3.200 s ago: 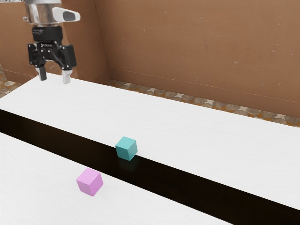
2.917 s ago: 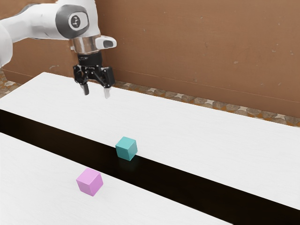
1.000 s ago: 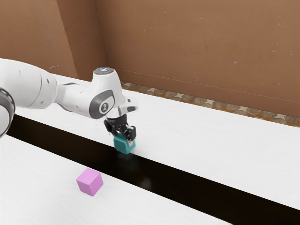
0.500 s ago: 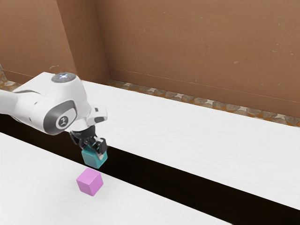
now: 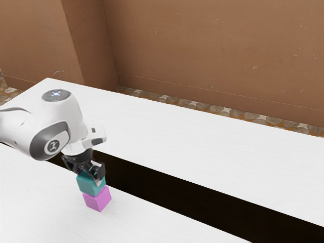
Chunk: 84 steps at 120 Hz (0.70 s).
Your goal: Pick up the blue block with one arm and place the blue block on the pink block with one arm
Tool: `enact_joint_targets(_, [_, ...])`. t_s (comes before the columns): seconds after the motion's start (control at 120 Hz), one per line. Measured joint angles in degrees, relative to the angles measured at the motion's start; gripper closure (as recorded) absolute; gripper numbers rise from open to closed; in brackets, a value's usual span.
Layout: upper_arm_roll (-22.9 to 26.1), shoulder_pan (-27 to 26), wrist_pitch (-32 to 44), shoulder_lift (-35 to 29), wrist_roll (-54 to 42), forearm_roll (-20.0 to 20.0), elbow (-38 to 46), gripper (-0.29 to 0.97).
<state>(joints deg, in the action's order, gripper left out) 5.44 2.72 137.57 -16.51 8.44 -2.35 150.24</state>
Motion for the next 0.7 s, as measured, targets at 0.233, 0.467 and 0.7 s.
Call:
enact_joint_targets(0.233, [0.0,0.0,-0.3,0.0,0.9,0.2,0.5,0.14])
enact_joint_targets(0.467, [-1.0,0.1,-4.2,0.4,1.3,-0.7,-10.0,0.05])
enact_joint_targets(0.7, [-7.2,1.0,-26.6,12.5,-0.8,5.2,-48.1,0.02])
